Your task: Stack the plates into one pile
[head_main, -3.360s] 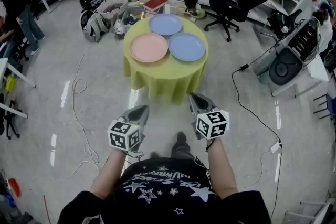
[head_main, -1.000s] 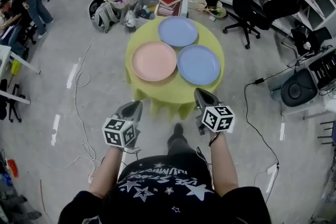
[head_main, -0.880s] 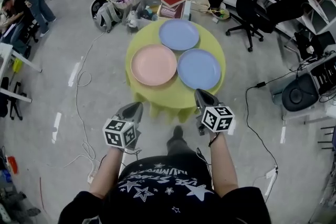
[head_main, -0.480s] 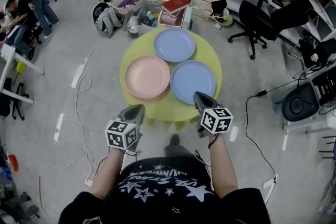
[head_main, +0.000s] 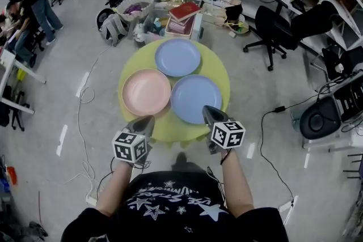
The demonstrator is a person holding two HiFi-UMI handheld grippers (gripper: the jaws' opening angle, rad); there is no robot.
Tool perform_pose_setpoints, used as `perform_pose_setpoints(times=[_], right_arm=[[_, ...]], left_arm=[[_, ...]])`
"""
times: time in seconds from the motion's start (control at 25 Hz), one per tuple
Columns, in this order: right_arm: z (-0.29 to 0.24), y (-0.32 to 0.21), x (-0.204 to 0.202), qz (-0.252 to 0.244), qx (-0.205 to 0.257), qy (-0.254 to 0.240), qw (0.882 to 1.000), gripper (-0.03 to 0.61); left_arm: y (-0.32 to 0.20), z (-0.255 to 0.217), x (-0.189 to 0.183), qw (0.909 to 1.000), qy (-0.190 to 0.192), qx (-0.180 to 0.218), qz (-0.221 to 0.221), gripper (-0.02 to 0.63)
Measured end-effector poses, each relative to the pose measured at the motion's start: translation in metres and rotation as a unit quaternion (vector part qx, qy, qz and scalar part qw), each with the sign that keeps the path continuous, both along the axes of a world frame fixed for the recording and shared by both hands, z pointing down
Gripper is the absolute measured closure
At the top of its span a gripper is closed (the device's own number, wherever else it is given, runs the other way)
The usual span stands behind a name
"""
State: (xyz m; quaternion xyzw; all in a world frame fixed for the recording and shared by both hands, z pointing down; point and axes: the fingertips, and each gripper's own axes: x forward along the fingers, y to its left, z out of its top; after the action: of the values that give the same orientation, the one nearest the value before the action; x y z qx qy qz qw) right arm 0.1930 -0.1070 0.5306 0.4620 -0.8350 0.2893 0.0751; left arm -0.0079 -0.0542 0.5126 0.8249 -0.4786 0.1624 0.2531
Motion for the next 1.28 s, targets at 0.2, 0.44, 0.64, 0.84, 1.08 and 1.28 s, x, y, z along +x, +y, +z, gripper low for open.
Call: perform_pose_setpoints(times=[0.2, 0.44, 0.64, 0.84, 1.08, 1.28], right_arm=[[0.009, -0.004, 0.0, -0.003, -0.009, -0.02, 1.0, 0.561], [0.019, -0.001, -0.011, -0.008, -0.025, -0.029, 0.999, 0.561], [0.025, 0.002, -0.02, -0.008, -0.036, -0.02, 0.999, 0.561], [0.02, -0.013, -0.015, 0.021, -0.038, -0.015, 0.999, 0.561], [0.012, -0.041, -0.012, 0.057, -0.037, -0.008, 0.998, 0.561], [0.009, -0.067, -0.024, 0.08, -0.045, -0.008, 0.996, 0.561]], left_arm=[[0.002, 0.003, 0.001, 0.9999, -0.008, -0.008, -0.01, 0.591], [0.006, 0.006, -0.008, 0.9995, -0.021, -0.016, -0.018, 0.591], [0.002, 0.015, -0.02, 0.9993, -0.016, -0.029, -0.019, 0.591], [-0.02, 0.017, -0.025, 0.9992, 0.007, -0.038, -0.002, 0.591], [-0.06, 0.01, -0.026, 0.9992, 0.015, -0.025, 0.028, 0.591], [-0.09, 0.01, -0.042, 0.9985, 0.019, -0.027, 0.043, 0.591]])
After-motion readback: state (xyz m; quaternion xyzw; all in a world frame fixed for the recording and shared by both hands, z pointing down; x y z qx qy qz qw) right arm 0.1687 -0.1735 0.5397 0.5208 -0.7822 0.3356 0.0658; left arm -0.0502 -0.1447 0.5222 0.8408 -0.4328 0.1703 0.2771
